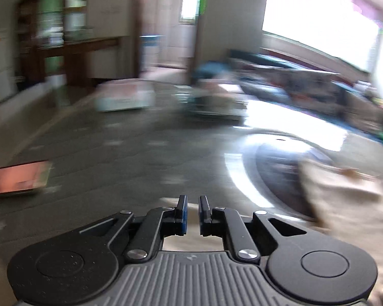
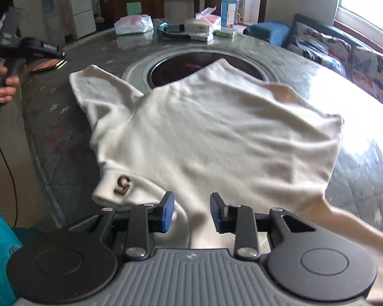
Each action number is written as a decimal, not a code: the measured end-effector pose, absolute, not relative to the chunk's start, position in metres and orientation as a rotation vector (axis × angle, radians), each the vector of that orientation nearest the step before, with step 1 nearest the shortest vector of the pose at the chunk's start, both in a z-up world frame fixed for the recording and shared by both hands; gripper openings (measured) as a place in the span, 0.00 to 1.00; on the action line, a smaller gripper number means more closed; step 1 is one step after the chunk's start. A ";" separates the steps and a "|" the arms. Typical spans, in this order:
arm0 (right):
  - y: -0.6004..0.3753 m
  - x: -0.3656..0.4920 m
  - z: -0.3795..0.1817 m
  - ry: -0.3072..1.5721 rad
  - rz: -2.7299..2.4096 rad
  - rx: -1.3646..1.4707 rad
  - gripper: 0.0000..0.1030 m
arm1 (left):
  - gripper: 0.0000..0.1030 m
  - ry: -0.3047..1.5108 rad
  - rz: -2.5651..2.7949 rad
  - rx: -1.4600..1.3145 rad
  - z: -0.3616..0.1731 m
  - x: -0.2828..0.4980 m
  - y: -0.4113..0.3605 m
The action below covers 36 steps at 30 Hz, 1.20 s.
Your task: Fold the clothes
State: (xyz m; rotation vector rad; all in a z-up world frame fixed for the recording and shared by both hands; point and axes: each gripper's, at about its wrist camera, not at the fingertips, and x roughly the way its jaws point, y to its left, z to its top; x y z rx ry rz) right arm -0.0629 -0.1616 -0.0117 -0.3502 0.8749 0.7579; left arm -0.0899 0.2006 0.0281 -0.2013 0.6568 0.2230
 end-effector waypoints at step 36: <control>-0.225 0.011 -0.012 0.796 0.459 -0.151 0.31 | 0.10 0.809 -0.251 -0.175 -0.022 -0.030 0.083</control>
